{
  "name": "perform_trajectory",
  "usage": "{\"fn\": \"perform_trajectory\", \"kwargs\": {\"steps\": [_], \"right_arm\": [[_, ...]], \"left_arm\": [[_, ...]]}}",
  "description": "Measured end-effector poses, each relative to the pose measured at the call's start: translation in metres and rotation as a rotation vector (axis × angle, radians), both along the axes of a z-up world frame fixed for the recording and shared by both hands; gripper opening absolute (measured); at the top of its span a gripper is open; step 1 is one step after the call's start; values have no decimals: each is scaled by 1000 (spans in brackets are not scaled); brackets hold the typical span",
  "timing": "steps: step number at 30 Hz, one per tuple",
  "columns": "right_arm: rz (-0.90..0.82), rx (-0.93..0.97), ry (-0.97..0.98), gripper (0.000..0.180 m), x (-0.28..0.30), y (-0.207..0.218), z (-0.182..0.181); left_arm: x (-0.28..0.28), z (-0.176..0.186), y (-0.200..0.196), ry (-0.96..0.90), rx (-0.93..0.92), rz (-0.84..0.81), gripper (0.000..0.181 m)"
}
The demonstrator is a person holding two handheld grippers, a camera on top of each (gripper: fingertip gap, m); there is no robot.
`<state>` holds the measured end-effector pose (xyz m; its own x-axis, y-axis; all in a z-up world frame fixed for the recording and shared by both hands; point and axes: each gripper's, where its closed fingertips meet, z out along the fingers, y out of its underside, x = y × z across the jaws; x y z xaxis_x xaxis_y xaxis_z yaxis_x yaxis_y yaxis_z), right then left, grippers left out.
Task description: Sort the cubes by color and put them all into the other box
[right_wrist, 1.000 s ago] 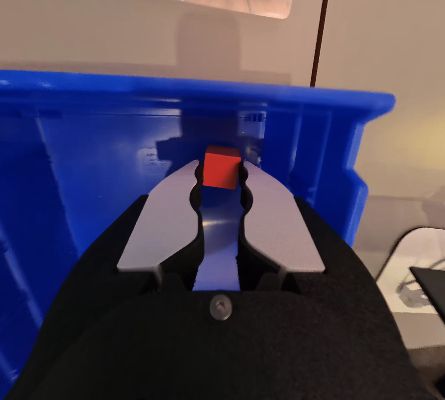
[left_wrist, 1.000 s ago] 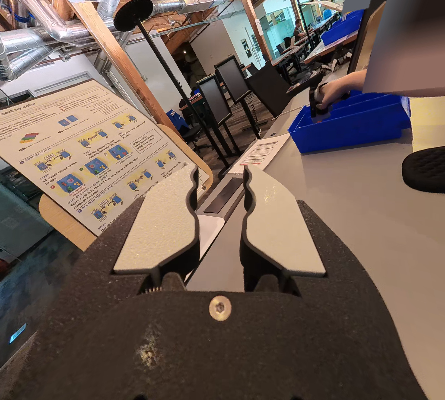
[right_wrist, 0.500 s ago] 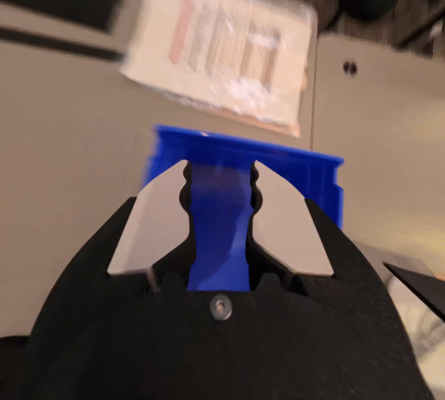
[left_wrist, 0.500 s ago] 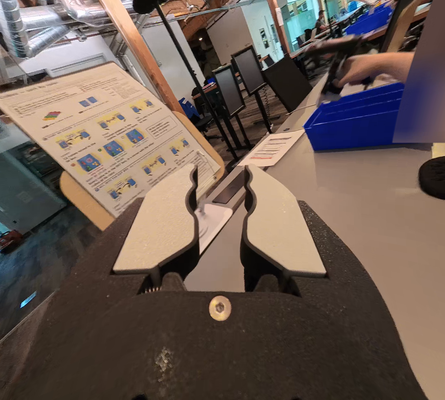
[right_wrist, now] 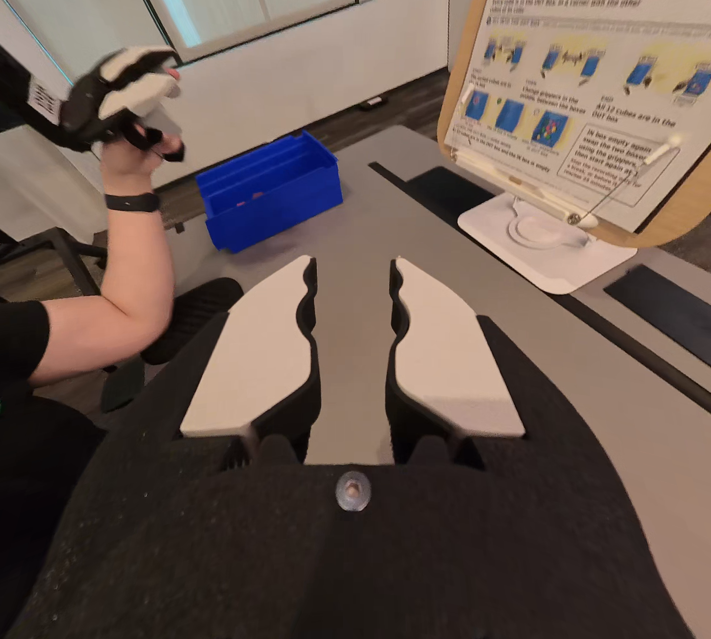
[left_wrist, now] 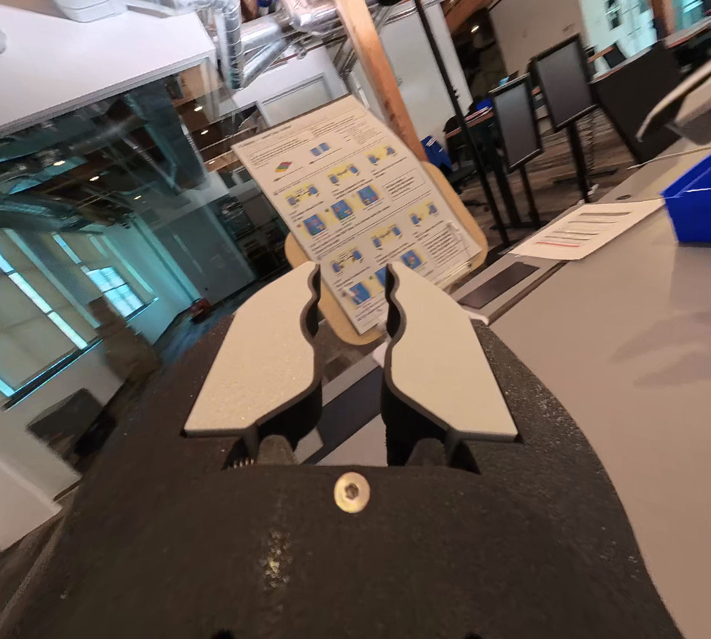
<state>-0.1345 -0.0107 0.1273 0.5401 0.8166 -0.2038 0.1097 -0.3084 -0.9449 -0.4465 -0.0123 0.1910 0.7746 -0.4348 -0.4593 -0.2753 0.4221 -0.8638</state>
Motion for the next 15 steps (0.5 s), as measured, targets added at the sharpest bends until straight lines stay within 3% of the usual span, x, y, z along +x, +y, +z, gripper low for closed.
{"fn": "perform_trajectory", "kwargs": {"steps": [4, 6, 8, 9, 13, 15], "right_arm": [[-24, -80, 12, 36, 8, 12, -17], [-48, -102, 16, 36, 14, 16, -20], [-72, -102, 13, 36, 19, 18, -21], [-75, -102, 21, 36, 20, 18, -20], [-108, -121, 16, 37, 27, 23, -25], [-139, -138, -24, 38, 34, 26, -33]], "left_arm": [[-49, -13, 15, 80, -123, 244, 27], [-105, -35, 39, 108, -297, 509, 15], [-165, -59, 61, 107, -442, 741, 20], [-181, -77, 72, 86, -533, 754, 23], [-189, -156, 101, -220, -1031, 507, 28], [-209, -192, 106, -204, -1145, 592, 23]]}}
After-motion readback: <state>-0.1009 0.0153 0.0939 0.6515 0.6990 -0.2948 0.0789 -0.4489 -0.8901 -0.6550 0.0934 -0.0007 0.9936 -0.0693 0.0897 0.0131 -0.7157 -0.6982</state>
